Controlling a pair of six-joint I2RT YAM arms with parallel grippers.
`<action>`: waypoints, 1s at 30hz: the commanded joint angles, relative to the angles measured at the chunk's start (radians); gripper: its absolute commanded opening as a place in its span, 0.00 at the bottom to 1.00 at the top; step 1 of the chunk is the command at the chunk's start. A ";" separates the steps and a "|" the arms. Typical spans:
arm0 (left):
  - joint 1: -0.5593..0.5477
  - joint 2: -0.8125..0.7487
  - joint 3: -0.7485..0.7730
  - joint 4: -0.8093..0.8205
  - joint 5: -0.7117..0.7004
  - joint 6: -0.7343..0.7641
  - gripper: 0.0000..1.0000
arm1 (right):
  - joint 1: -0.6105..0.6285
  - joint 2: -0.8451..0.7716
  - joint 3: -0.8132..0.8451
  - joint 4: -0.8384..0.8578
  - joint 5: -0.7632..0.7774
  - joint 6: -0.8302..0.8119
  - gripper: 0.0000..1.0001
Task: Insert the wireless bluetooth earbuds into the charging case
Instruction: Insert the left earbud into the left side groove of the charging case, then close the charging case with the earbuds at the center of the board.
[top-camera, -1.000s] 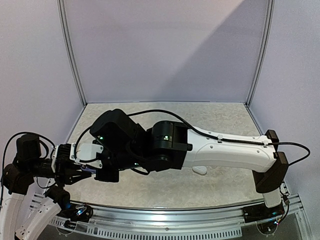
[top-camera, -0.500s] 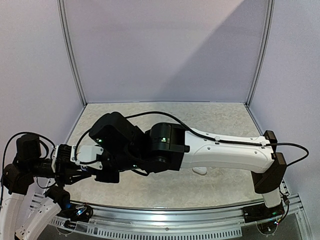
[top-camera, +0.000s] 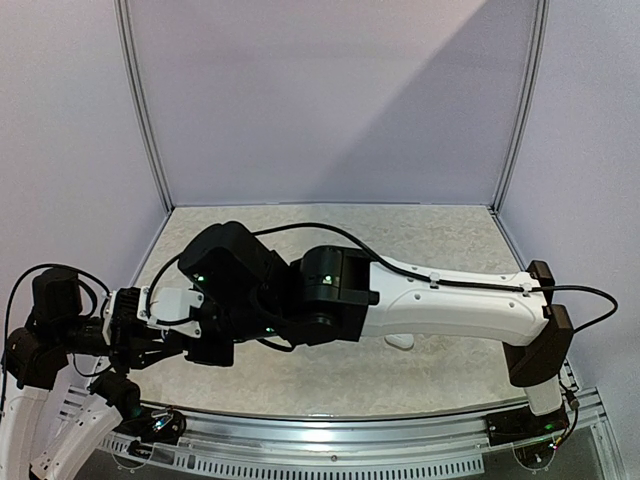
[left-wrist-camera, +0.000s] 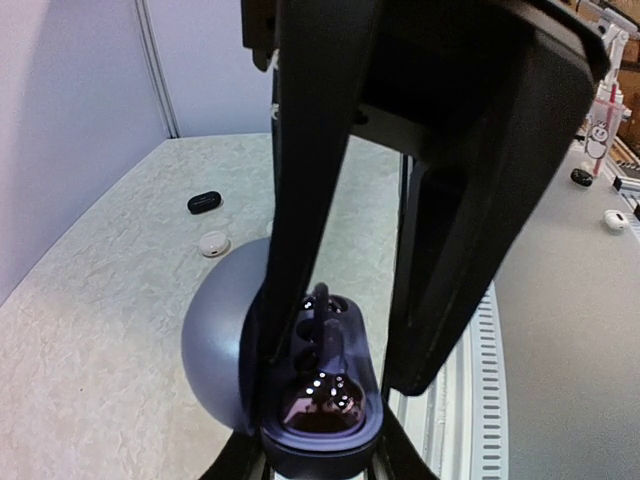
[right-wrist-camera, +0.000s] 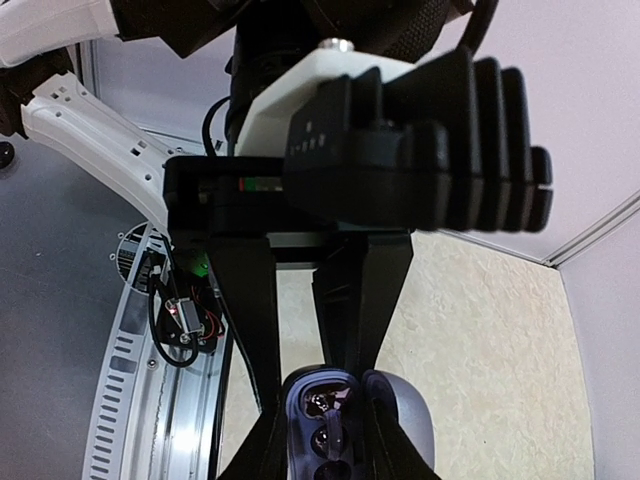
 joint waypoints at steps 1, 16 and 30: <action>-0.011 -0.009 0.016 0.008 0.016 0.006 0.00 | -0.008 -0.037 -0.009 0.034 -0.027 0.010 0.28; -0.010 -0.008 0.016 0.007 0.014 0.008 0.00 | -0.026 0.011 -0.007 0.012 -0.059 0.027 0.13; -0.010 -0.009 0.016 0.008 0.013 0.006 0.00 | -0.028 0.102 0.080 -0.104 -0.037 0.006 0.11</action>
